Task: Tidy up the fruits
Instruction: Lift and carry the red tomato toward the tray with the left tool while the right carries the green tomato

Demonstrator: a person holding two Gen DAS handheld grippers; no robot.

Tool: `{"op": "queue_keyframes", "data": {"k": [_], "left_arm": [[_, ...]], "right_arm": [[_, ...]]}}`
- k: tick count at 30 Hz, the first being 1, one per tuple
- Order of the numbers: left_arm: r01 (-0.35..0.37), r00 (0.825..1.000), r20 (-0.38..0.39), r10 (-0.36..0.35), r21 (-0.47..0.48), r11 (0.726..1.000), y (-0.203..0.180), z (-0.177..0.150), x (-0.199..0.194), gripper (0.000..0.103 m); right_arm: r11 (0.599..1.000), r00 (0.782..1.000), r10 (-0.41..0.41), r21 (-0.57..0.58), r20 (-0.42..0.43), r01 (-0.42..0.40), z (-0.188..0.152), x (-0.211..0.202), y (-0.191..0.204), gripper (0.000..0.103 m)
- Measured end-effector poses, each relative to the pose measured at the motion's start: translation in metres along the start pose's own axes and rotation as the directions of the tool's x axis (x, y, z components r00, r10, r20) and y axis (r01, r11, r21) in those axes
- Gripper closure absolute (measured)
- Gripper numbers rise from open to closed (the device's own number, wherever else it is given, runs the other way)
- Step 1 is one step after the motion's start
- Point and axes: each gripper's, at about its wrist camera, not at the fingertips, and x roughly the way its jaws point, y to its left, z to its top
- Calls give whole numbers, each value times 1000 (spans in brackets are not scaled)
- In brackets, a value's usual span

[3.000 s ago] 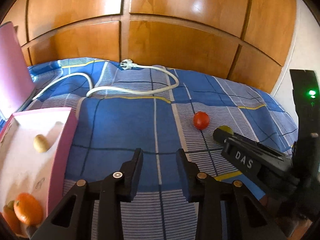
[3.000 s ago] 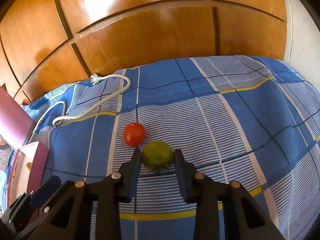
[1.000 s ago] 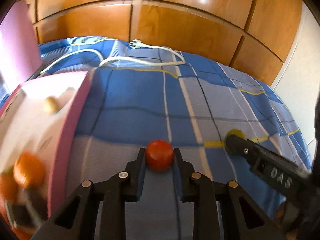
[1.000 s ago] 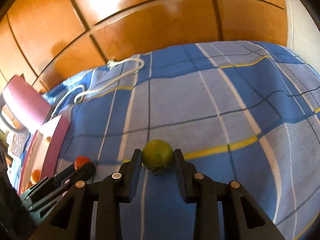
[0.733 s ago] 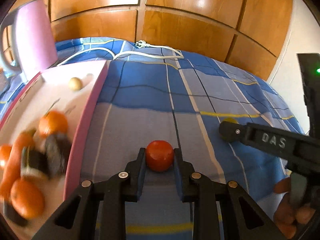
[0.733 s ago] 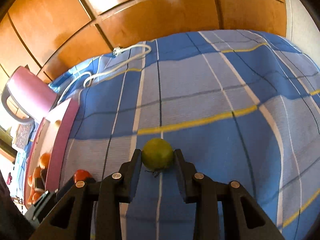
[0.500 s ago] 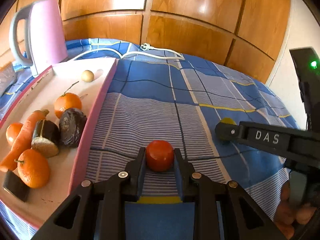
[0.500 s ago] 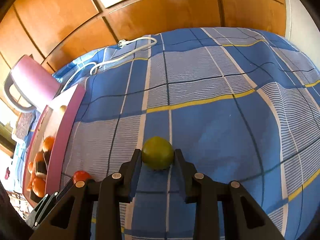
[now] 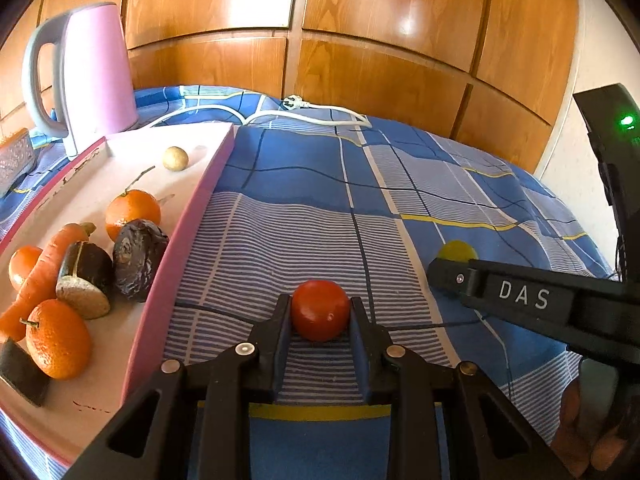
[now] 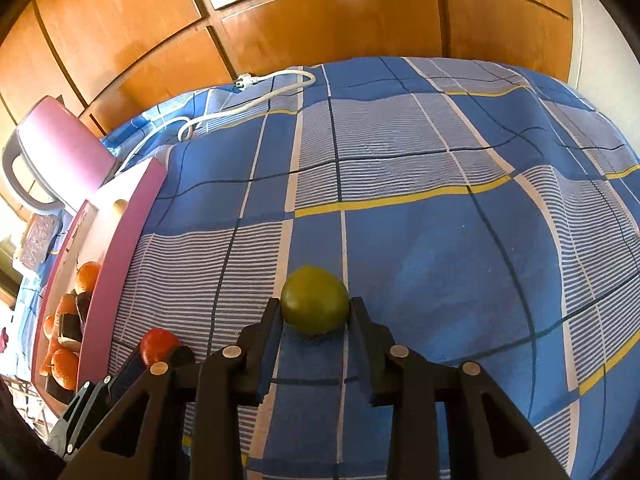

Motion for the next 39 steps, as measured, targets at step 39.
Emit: {"op": "queue_keyframes", "data": {"k": [39], "left_arm": [[-36, 998, 43, 36, -4, 999, 6, -3, -31, 77]], "right_arm": [[1000, 1000, 25, -10, 13, -25, -3, -4, 4, 70]]}}
